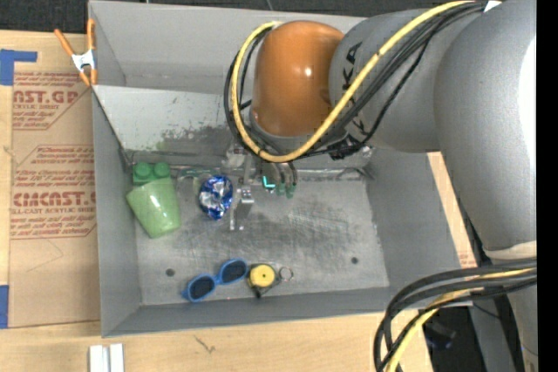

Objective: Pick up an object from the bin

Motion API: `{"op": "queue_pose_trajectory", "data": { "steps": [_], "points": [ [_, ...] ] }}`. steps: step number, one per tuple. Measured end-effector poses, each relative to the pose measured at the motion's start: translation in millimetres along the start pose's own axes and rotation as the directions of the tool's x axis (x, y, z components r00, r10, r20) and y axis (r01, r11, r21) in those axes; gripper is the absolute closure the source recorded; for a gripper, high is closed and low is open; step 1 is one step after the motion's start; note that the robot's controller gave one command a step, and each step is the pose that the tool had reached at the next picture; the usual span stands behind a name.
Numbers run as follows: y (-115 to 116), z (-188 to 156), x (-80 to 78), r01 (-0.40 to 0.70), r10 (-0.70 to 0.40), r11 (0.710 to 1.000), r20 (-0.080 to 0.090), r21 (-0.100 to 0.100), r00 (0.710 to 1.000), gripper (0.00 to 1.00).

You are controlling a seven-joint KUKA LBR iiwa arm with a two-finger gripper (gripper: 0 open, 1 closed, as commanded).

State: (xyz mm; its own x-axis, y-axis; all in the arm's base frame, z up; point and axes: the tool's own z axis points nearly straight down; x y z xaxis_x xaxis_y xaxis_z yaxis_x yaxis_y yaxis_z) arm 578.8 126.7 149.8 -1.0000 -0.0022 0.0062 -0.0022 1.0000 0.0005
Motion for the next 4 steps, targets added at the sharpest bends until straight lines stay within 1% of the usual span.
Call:
{"op": "queue_pose_trajectory", "data": {
  "steps": [1,2,3,4],
  "points": [
    [-2,58,-19.6,0.096,-0.096,0.995,0.028,-0.002,0.995,0.00],
    [-3,48,-15.4,0.057,-0.057,0.998,0.014,-0.002,0.998,0.00],
    [-3,43,-9.7,0.093,-0.093,0.996,0.008,0.000,0.996,0.00],
    [-2,60,-18.6,0.008,-0.008,1.000,0.022,-0.006,1.000,0.00]
  ]
}}
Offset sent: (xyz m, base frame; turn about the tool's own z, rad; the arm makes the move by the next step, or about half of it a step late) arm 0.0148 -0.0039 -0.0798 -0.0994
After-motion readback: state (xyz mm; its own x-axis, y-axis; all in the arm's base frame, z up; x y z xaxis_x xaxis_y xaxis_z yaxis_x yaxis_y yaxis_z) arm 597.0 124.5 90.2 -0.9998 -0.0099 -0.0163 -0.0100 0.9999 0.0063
